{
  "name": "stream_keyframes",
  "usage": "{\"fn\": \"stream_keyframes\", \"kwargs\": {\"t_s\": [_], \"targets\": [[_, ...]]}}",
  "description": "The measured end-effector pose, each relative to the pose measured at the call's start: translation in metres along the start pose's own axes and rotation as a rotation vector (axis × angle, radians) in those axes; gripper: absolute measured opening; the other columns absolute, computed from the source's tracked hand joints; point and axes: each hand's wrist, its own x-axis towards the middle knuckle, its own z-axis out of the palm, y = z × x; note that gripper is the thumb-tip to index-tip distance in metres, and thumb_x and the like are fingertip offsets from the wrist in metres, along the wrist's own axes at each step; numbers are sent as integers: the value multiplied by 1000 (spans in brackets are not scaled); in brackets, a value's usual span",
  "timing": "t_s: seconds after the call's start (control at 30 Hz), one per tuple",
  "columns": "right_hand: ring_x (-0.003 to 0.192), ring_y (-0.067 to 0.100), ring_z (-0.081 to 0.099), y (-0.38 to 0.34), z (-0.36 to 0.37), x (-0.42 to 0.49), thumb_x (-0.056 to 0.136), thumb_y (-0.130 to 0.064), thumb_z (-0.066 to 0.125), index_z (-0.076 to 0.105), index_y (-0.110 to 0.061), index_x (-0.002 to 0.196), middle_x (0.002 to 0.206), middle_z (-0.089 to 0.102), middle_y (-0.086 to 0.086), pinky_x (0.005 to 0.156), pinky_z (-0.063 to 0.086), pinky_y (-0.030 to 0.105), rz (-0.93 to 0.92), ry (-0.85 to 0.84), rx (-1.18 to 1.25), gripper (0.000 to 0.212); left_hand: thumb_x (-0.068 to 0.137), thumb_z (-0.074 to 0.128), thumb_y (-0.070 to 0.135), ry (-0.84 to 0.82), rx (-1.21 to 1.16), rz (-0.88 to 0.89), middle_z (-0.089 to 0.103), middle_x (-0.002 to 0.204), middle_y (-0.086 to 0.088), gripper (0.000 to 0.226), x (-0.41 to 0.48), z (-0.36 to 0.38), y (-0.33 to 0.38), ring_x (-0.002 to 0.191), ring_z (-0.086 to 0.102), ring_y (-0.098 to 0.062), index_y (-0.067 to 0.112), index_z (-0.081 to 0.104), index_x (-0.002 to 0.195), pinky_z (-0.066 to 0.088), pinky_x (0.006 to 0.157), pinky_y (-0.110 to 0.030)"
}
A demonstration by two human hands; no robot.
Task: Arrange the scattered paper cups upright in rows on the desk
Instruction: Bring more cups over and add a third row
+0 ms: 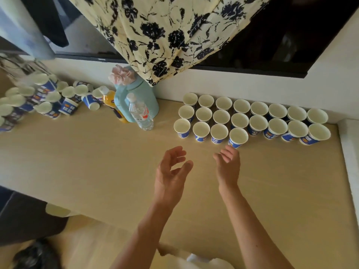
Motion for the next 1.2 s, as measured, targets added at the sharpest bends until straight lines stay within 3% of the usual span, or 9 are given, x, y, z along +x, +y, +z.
{"fn": "stream_keyframes", "kwargs": {"t_s": [0.1,0.17,0.37,0.47,0.6,0.9,1.03,1.2], "targets": [[101,-1,63,-28,31,-41,89,-1,70,54,-11,129,119,63,4,76,50,9,-65,-141,-2,44,80,69,29,40,-39,21,72,114,9,38,-13,-34,2,107,67,-7,25,65,118,53,80,-17],[104,4,64,-43,56,-71,90,-1,69,55,-11,128,120,63,4,76,48,6,-111,-225,-7,42,80,68,28,89,-71,33,72,113,7,38,-22,-63,1,105,67,-10,23,65,117,55,83,-24],[107,10,66,-64,137,-172,87,-11,75,59,-18,122,117,66,0,85,48,18,-159,-450,2,39,79,70,30,234,-158,90,73,112,2,39,-57,-170,4,99,67,-10,18,66,117,55,83,-31],[107,13,66,-59,171,-220,82,-20,76,59,-19,123,117,66,0,93,53,31,-159,-491,-11,44,70,69,47,313,-210,110,73,111,5,53,-74,-221,7,100,68,-11,19,67,115,56,81,-26],[108,20,66,-42,209,-278,90,-8,72,58,-20,121,115,67,2,99,53,42,-185,-533,-66,36,70,67,49,362,-259,135,73,111,5,52,-98,-285,1,101,68,-10,20,68,113,56,84,-28],[106,17,66,-9,264,-354,92,-6,70,58,-20,120,113,68,1,98,54,44,-180,-601,-129,33,73,66,50,414,-241,117,72,108,9,45,-123,-385,-19,101,67,-11,22,69,109,56,87,-32],[106,22,66,-5,304,-351,91,-4,70,60,-25,112,111,69,3,94,53,42,-191,-612,-137,31,73,66,50,432,-247,105,73,108,9,46,-101,-414,-24,102,68,-10,23,69,110,56,88,-34],[107,18,67,-1,370,-333,92,-8,70,61,-18,120,113,70,2,94,54,40,-171,-644,-139,30,80,67,41,452,-210,86,73,110,11,34,-50,-450,-26,104,67,-7,25,69,110,56,91,-36]]}}
